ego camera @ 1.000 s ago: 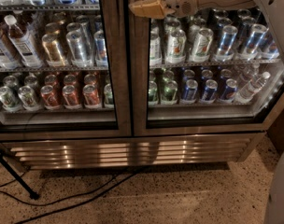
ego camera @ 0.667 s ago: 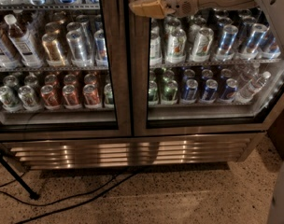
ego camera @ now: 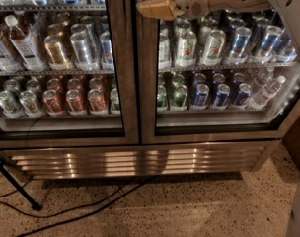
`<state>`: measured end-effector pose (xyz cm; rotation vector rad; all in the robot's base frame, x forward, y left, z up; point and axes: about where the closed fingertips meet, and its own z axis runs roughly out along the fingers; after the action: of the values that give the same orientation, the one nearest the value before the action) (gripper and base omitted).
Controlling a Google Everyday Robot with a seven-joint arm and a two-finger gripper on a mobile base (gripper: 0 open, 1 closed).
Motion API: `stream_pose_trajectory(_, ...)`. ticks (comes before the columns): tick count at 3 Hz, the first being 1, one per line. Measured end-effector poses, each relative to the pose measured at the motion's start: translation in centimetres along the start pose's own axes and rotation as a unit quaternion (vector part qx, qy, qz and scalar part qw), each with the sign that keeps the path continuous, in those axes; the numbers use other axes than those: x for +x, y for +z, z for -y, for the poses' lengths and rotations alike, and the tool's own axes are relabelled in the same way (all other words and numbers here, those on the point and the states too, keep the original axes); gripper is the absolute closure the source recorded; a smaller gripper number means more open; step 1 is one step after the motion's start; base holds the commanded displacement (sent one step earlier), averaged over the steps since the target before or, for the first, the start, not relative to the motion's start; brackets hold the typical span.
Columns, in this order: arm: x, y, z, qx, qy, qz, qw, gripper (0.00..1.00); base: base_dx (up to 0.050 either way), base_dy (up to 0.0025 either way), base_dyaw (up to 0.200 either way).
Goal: Open right fridge door
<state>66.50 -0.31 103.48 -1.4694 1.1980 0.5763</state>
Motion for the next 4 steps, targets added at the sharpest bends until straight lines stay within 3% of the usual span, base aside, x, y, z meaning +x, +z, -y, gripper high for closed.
stream_pose_trajectory(4,0.13,0.05,0.20,0.012,0.004,-0.008,0.9999,1.00,0.000,0.00000,0.000)
